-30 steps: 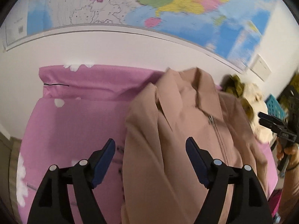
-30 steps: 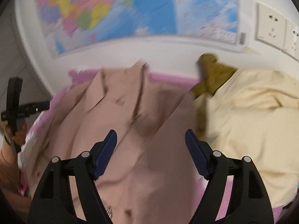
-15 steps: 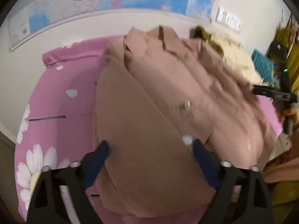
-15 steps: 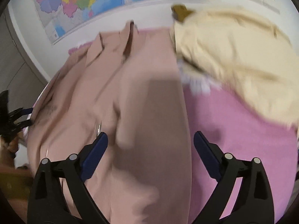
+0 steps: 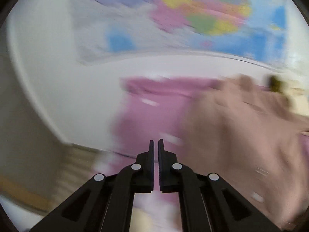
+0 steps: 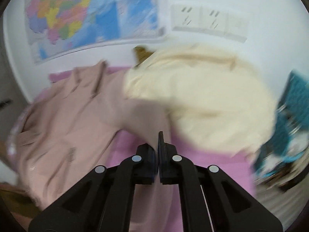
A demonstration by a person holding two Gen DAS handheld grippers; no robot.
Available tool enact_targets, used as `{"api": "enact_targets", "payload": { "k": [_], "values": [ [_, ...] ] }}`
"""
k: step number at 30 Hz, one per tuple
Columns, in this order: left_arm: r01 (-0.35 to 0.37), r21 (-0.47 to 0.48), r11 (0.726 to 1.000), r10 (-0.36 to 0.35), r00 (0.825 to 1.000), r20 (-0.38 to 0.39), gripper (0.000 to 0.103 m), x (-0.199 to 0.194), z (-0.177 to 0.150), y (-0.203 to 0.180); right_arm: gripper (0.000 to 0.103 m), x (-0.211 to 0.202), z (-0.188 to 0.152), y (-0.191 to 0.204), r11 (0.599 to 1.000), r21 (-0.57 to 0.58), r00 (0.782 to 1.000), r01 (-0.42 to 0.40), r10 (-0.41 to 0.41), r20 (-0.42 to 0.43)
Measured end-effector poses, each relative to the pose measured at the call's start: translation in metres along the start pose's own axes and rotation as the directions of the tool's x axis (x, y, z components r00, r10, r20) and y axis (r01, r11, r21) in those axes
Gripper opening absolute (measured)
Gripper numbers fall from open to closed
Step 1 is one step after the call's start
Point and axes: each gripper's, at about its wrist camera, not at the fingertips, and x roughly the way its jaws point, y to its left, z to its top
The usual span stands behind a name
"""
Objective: Fold large clothes
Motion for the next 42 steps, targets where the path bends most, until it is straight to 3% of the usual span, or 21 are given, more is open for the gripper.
{"api": "enact_targets", "payload": {
  "k": [1,2,3,4,5,8,10,13,15,16,17,18,21,22,24,26,29,31,34,39,42],
  "values": [
    [-0.059,-0.006,0.998,0.059,0.998,-0.009,0.004,0.004,0.003,0.005,0.01,0.008,0.006,-0.006,0.997,-0.005,0.997,0.073,-0.073,-0.007],
    [-0.055,-0.015,0.998,0.054,0.998,-0.037,0.011,0.008,0.001,0.007,0.016,0.016,0.006,-0.009,0.994,-0.008,0.994,0.108,-0.108,-0.026],
    [-0.007,-0.03,1.0,0.005,0.997,-0.072,0.019,0.011,-0.002,0.008,0.019,0.027,0.004,-0.013,0.99,-0.011,0.988,0.141,-0.141,-0.066],
    [0.091,-0.052,0.994,-0.096,0.991,-0.096,0.027,0.012,-0.012,0.006,0.037,0.04,-0.001,-0.017,0.988,0.014,0.981,0.155,-0.152,-0.12],
    [0.155,-0.051,0.987,-0.159,0.983,-0.095,0.03,0.009,-0.02,0.0,0.042,0.043,-0.005,-0.02,0.988,0.04,0.981,0.15,-0.144,-0.127],
    [0.378,-0.057,0.924,-0.382,0.916,-0.123,0.053,-0.001,-0.052,-0.019,0.046,0.032,-0.02,-0.014,0.994,0.08,0.994,0.067,-0.06,-0.088],
    [0.45,-0.009,0.893,-0.447,0.884,-0.138,0.057,-0.013,-0.078,-0.043,0.05,0.017,-0.024,-0.006,0.996,0.084,0.999,0.036,-0.034,-0.032],
    [0.432,0.052,0.901,-0.415,0.889,-0.196,0.069,-0.013,-0.101,-0.075,0.063,-0.01,-0.029,0.019,0.994,0.071,0.995,-0.086,0.082,0.054],
    [0.444,0.041,0.895,-0.426,0.878,-0.218,0.067,-0.009,-0.109,-0.084,0.064,-0.012,-0.034,0.04,0.986,0.024,0.986,-0.162,0.161,0.053],
    [0.459,0.021,0.888,-0.444,0.868,-0.222,0.05,-0.004,-0.112,-0.085,0.066,-0.01,-0.036,0.051,0.983,-0.005,0.982,-0.186,0.186,0.04],
    [0.482,-0.002,0.876,-0.47,0.853,-0.227,0.018,0.0,-0.112,-0.084,0.066,-0.007,-0.037,0.059,0.98,-0.021,0.98,-0.197,0.198,0.03],
    [0.505,-0.022,0.863,-0.496,0.837,-0.233,0.009,0.001,-0.112,-0.076,0.066,-0.003,-0.036,0.067,0.977,-0.033,0.977,-0.212,0.213,0.017],
    [0.427,-0.023,0.904,-0.424,0.888,-0.179,0.002,-0.011,-0.098,-0.059,0.066,0.013,-0.042,0.079,0.956,-0.006,0.956,-0.293,0.292,-0.024],
    [0.352,-0.007,0.936,-0.35,0.926,-0.139,0.001,-0.02,-0.087,-0.047,0.064,0.016,-0.043,0.082,0.949,0.001,0.948,-0.317,0.317,-0.032],
    [0.226,0.006,0.974,-0.226,0.972,-0.064,0.0,-0.036,-0.07,-0.022,0.064,0.017,-0.044,0.095,0.933,-0.023,0.933,-0.36,0.359,-0.04],
    [0.102,0.012,0.995,-0.102,0.995,0.002,0.0,-0.048,-0.053,0.003,0.064,0.01,-0.046,0.114,0.918,-0.065,0.921,-0.391,0.389,-0.039],
    [0.152,-0.022,0.988,-0.153,0.988,-0.03,0.002,-0.049,-0.047,0.023,0.064,-0.002,-0.045,0.143,0.877,-0.141,0.888,-0.459,0.459,-0.034],
    [0.218,-0.026,0.976,-0.219,0.974,-0.049,0.011,-0.05,-0.057,0.015,0.064,-0.011,-0.045,0.167,0.843,-0.205,0.865,-0.497,0.501,-0.04],
    [0.385,-0.014,0.923,-0.385,0.92,-0.078,0.053,-0.056,-0.082,-0.023,0.064,-0.016,-0.045,0.202,0.782,-0.268,0.822,-0.563,0.563,-0.084],
    [0.444,0.02,0.896,-0.432,0.881,-0.195,0.055,-0.04,-0.118,-0.08,0.065,-0.018,-0.059,0.263,0.665,-0.404,0.768,-0.628,0.615,-0.182],
    [0.396,0.031,0.918,-0.378,0.894,-0.239,0.044,-0.028,-0.13,-0.083,0.069,-0.017,-0.073,0.299,0.61,-0.485,0.765,-0.627,0.601,-0.232]
  ]
}}
